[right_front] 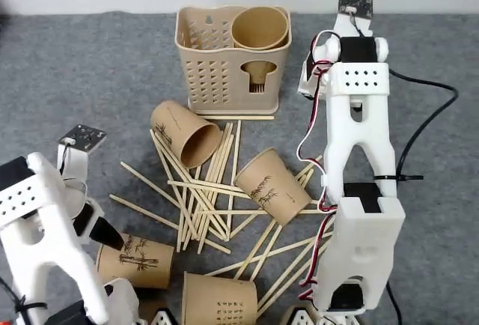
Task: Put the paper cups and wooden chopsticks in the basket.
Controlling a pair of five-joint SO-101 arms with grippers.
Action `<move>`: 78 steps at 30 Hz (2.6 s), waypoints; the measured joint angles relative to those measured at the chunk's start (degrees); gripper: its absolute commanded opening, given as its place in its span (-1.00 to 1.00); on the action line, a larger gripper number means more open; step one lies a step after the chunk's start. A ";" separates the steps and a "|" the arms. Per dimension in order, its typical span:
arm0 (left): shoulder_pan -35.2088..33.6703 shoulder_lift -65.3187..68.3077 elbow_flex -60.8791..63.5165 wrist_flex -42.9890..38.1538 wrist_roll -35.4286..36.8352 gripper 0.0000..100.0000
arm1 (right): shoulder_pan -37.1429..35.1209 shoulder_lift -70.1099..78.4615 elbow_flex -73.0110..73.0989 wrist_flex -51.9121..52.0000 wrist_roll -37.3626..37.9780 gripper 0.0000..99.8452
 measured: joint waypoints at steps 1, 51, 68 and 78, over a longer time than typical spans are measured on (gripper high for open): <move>-0.09 0.00 1.32 0.00 0.09 -0.41 | 0.00 0.00 0.00 0.00 0.00 -0.34; 22.24 -0.79 -26.99 -1.49 27.87 -0.96 | 0.09 0.00 0.00 -1.41 0.00 -0.34; 12.48 -0.79 -18.64 -12.31 17.85 -0.45 | 0.09 0.00 0.00 -1.41 0.00 -0.34; 0.18 -0.70 -14.07 -24.26 -13.63 -0.41 | -2.81 0.00 0.00 -1.41 0.00 -0.34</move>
